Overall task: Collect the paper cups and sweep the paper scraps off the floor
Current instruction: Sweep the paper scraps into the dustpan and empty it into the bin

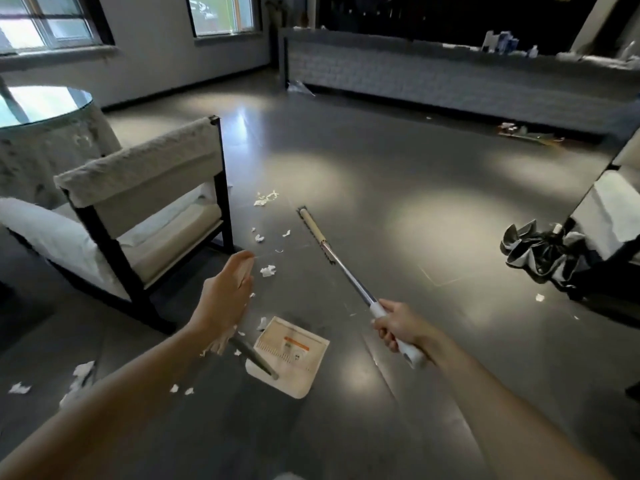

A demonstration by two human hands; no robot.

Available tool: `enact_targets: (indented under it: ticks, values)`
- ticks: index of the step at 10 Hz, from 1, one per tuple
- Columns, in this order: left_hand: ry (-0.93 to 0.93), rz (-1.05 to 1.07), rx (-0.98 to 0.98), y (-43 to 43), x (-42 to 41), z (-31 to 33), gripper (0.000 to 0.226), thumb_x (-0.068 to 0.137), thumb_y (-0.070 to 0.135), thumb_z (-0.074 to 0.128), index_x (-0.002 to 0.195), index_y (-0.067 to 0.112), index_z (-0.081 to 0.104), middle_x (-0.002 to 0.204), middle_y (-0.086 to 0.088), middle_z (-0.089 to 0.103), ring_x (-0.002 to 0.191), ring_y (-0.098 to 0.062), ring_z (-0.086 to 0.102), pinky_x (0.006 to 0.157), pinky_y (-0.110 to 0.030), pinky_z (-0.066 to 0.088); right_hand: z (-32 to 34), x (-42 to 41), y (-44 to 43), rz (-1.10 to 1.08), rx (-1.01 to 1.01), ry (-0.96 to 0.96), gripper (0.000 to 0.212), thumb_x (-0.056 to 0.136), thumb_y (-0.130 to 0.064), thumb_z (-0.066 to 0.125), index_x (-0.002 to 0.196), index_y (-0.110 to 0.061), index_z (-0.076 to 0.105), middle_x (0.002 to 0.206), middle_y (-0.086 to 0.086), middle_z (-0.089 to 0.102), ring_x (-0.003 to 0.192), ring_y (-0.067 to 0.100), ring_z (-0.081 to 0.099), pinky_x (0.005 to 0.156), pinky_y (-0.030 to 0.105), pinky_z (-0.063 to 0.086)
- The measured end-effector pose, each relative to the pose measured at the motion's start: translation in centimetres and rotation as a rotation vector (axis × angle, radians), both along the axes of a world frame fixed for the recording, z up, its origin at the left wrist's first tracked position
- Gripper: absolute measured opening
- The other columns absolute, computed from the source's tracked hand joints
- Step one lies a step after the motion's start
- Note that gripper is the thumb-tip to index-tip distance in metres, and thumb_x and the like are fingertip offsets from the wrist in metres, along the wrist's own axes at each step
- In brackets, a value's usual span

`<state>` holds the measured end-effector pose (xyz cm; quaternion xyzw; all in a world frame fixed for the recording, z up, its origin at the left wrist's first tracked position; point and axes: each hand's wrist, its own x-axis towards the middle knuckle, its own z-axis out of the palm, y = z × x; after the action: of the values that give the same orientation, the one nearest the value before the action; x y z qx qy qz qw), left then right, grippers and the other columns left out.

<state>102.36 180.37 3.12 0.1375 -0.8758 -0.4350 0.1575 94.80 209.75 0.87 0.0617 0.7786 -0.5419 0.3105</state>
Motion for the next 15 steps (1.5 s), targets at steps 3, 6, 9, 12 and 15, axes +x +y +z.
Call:
enact_targets:
  ticks: [3,6,9,12,15]
  values:
    - [0.023,0.064,-0.033,-2.8,-27.9,-3.8,0.042,0.092,0.011,0.058,0.129,0.029,0.048,0.086,0.015,0.059,0.064,0.008,0.058,0.055,-0.003,0.042,-2.7,-30.3,-3.9,0.094,-0.025,-0.049,0.024,0.093,0.001,0.049,0.114,-0.01,0.051,0.04,-0.005,0.04,0.03,0.004,0.032,0.033,0.011,0.029]
    - [-0.041,0.154,-0.053,-7.8,-55.9,-2.8,0.041,0.096,0.019,0.051,0.133,0.036,0.045,0.081,0.013,0.058,0.058,0.0,0.054,0.053,-0.012,0.041,0.2,-59.8,-8.9,0.181,0.004,-0.041,0.044,0.093,0.004,0.047,0.135,0.0,0.034,0.04,-0.003,0.039,0.028,0.004,0.03,0.032,0.01,0.026]
    - [-0.009,0.297,-0.052,-14.6,-83.7,-3.5,0.033,0.096,0.021,0.053,0.127,0.032,0.049,0.067,0.006,0.06,0.04,-0.003,0.054,0.043,-0.012,0.041,-0.4,-91.3,-17.4,0.387,0.032,0.03,0.036,0.093,0.006,0.044,0.13,0.003,0.045,0.055,0.004,0.038,0.029,0.004,0.032,0.032,0.012,0.029]
    - [-0.007,0.556,-0.112,-23.1,-105.1,-0.6,0.035,0.096,0.019,0.052,0.13,0.026,0.05,0.09,-0.003,0.063,0.068,-0.018,0.059,0.057,-0.016,0.041,1.9,-120.4,-31.4,0.614,0.04,-0.024,0.014,0.093,0.004,0.046,0.094,-0.009,0.05,0.055,0.004,0.04,0.03,0.005,0.035,0.032,0.013,0.031]
    - [-0.02,0.7,-0.081,-40.4,-125.8,-2.7,0.032,0.095,0.023,0.054,0.126,0.028,0.052,0.09,0.0,0.062,0.07,-0.021,0.06,0.063,-0.028,0.043,-2.1,-143.0,-52.5,0.725,0.032,-0.043,0.021,0.09,0.001,0.049,0.104,-0.014,0.056,0.058,0.004,0.047,0.035,0.007,0.04,0.035,0.016,0.035]
